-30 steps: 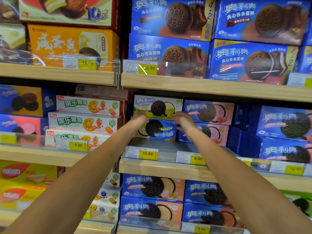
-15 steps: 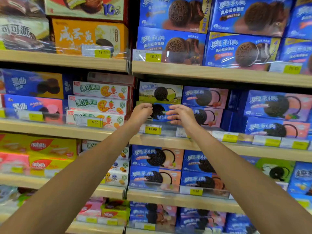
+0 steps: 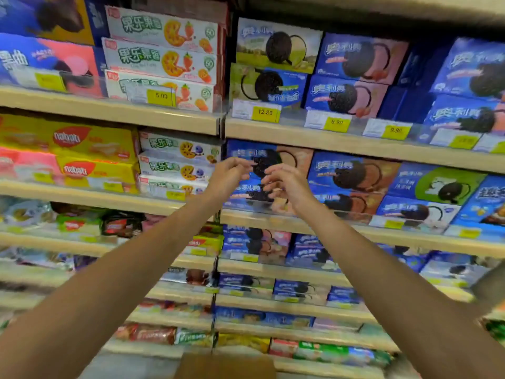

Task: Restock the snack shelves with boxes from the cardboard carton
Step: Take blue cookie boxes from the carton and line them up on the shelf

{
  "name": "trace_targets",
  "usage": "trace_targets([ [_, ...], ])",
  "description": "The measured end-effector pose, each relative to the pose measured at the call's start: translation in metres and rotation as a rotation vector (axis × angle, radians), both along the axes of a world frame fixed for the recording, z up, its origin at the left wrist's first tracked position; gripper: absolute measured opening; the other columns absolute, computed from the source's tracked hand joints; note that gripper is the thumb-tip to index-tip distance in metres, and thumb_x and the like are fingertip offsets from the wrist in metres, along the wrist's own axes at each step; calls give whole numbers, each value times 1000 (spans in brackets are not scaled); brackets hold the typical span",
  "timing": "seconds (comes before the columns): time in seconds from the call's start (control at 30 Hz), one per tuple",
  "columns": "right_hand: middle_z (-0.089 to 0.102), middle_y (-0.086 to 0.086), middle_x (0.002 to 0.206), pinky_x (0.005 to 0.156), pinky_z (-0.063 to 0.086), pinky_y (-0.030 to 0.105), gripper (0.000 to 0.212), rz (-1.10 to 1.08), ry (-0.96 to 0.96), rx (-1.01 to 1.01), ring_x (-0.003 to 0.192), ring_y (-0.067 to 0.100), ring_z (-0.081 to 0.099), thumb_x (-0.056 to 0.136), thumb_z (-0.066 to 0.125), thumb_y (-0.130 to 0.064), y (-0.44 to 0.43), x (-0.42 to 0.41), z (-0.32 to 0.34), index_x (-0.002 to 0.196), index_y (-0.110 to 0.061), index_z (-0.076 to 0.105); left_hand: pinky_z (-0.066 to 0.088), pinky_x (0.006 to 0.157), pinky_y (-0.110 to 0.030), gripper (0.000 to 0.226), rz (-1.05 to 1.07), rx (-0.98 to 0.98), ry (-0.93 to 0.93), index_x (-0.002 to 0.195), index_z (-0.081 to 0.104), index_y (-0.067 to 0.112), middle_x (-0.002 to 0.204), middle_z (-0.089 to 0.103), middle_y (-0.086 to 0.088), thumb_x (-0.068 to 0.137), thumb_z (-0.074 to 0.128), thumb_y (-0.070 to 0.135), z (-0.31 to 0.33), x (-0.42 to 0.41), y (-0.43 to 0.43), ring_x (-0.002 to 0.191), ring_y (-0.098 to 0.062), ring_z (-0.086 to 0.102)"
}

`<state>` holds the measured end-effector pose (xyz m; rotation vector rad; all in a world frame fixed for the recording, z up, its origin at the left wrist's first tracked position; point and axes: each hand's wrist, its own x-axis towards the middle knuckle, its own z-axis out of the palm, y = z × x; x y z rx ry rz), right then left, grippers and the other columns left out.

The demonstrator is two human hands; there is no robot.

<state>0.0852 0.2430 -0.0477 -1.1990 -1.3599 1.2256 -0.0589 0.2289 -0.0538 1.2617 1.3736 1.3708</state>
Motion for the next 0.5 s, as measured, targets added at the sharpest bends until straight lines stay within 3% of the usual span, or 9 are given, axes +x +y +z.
trace_targets([
  [0.1,62,2,55,35,41,17,21,-24,10,-93,40,9,55,91,46,0,-6,3,-52,76,-10,59,43,60,-21,21,-37,-103,23,104,62,8,100,64,-4,97,42,9,-53,-1,-5,74,-7,60],
  [0.2,63,3,56,38,45,20,21,-34,-29,-196,43,10,57,91,49,-3,-11,12,-110,76,-10,62,44,59,-22,17,-61,-227,-13,91,62,11,89,64,-2,95,46,7,-108,3,-8,75,-12,61],
  [0.33,63,-3,50,46,43,24,15,-58,-89,-335,40,7,56,91,49,-4,-17,27,-187,84,-6,63,41,57,-21,13,-74,-392,-29,96,62,9,85,63,-2,96,49,9,-183,18,-16,69,-10,59],
  [0.43,63,4,63,55,46,27,12,-81,-149,-477,51,13,58,92,53,-10,-26,41,-248,85,-8,63,47,63,-23,15,-100,-583,-83,86,59,8,79,60,1,96,48,7,-239,35,-28,68,-11,57],
  [0.5,63,3,65,58,48,28,10,-81,-198,-589,57,15,59,93,55,-15,-36,49,-288,88,-9,62,48,53,-15,11,-151,-716,-61,92,56,8,78,57,2,97,46,8,-276,46,-39,63,-9,58],
])
